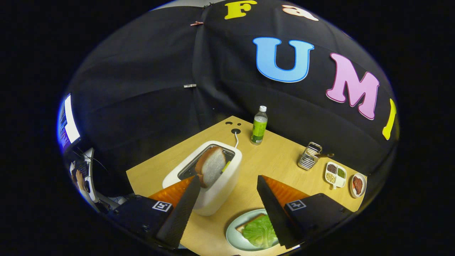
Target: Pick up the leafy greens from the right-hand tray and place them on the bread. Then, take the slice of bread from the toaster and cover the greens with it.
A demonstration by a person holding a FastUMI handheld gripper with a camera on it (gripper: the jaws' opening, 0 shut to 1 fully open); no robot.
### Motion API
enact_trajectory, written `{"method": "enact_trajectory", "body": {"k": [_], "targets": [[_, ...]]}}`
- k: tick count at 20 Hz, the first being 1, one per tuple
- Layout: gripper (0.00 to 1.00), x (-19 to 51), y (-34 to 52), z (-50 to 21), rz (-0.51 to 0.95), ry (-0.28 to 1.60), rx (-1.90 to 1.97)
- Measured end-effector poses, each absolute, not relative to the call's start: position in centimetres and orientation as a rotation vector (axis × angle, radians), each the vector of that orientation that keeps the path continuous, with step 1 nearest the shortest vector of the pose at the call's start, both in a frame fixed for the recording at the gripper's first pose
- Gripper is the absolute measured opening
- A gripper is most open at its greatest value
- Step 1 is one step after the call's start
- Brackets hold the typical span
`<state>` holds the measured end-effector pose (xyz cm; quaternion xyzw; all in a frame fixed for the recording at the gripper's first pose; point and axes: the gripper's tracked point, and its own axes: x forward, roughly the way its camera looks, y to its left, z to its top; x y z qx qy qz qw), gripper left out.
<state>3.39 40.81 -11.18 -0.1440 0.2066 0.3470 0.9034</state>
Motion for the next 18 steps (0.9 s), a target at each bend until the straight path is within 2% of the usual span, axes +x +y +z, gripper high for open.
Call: {"method": "enact_trajectory", "body": {"k": [5, 12, 13, 16, 18], "targets": [[1.00, 4.0, 45.0, -12.5, 0.733, 0.445, -0.302], [0.99, 6.8, 47.9, -15.8, 0.663, 0.457, -0.351], [0.90, 6.9, 48.2, -16.3, 0.664, 0.463, -0.360], [0.77, 7.2, 49.0, -17.5, 0.660, 0.479, -0.384], [0.61, 7.6, 48.8, -17.9, 0.638, 0.477, -0.392]]}}
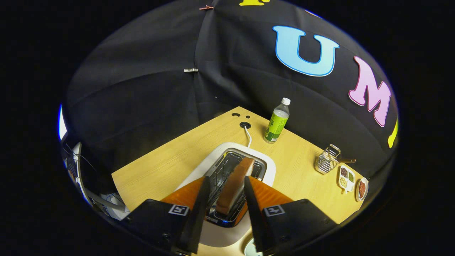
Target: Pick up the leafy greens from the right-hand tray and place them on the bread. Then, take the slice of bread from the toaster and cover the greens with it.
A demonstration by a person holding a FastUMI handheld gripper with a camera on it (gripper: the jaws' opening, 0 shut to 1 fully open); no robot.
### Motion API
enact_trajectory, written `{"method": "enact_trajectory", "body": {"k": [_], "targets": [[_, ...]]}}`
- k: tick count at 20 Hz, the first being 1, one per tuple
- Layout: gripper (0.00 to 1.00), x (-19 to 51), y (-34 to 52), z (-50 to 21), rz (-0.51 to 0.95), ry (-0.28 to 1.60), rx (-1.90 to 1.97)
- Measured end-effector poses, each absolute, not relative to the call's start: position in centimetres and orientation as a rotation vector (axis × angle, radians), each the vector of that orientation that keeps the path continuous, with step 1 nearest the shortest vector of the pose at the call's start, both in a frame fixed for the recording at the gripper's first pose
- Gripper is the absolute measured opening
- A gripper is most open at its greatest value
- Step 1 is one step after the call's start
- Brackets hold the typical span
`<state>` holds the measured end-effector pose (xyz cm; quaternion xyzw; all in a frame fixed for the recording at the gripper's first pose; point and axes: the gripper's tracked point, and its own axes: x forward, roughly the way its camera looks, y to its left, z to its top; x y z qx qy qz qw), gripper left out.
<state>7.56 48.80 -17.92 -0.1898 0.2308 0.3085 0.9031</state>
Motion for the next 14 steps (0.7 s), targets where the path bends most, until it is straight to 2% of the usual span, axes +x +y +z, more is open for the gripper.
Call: {"method": "enact_trajectory", "body": {"k": [1, 2, 6, 14], "targets": [[0.51, 7.8, 48.6, -18.0, 0.628, 0.483, -0.387], [0.49, 7.8, 48.8, -18.1, 0.625, 0.492, -0.373], [0.21, 8.7, 48.4, -17.8, 0.597, 0.527, -0.322], [0.12, 8.0, 48.3, -16.1, 0.670, 0.530, -0.280]]}}
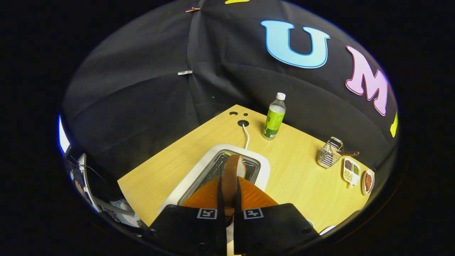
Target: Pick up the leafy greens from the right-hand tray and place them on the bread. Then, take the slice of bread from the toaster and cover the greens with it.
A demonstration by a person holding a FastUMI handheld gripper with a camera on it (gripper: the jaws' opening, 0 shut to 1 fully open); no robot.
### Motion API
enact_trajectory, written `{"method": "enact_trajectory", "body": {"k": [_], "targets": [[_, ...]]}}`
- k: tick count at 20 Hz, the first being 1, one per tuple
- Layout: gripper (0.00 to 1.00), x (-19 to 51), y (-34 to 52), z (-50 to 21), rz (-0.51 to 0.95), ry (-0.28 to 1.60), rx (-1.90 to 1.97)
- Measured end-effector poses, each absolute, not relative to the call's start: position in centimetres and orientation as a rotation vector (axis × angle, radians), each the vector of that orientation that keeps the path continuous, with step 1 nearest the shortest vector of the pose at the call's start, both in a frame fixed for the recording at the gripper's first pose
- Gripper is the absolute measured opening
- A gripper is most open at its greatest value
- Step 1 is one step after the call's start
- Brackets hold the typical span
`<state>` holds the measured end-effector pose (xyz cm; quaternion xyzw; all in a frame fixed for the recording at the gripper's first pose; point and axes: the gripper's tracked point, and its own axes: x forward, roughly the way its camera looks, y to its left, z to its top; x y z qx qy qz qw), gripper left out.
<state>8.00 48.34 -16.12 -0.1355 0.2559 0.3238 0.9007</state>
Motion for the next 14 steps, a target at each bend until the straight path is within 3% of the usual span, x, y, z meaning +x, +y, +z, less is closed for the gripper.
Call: {"method": "enact_trajectory", "body": {"k": [14], "targets": [[0.12, 8.1, 40.0, -2.3, 0.639, 0.349, -0.008]]}}
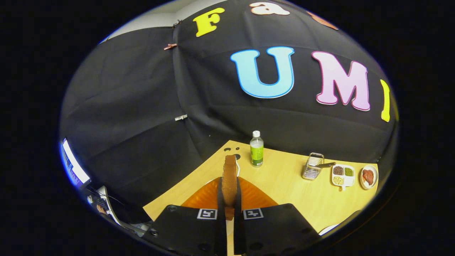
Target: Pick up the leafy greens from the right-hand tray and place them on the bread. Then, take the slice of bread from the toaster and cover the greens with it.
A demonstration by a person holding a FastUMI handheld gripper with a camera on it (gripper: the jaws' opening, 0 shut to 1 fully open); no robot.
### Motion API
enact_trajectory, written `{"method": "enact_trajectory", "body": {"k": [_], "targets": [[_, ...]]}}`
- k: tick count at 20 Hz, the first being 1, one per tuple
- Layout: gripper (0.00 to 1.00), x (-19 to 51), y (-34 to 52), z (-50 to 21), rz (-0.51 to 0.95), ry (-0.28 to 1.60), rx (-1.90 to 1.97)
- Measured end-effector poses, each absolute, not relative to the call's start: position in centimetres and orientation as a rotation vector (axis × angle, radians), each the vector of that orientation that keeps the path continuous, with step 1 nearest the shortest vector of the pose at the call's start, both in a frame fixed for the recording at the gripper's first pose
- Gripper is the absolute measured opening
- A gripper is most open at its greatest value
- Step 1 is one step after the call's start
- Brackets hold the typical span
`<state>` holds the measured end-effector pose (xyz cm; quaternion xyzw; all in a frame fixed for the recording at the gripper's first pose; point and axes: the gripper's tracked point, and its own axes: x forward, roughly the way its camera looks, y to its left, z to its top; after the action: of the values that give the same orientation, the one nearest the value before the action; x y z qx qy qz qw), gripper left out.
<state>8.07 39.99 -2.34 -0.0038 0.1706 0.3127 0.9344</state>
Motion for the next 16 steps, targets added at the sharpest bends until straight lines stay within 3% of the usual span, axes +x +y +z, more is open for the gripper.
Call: {"method": "enact_trajectory", "body": {"k": [10, 16], "targets": [[0.12, 7.1, 29.0, -11.6, 0.518, 0.485, 0.146], [0.12, 6.5, 27.1, -17.7, 0.492, 0.596, 0.249]]}}
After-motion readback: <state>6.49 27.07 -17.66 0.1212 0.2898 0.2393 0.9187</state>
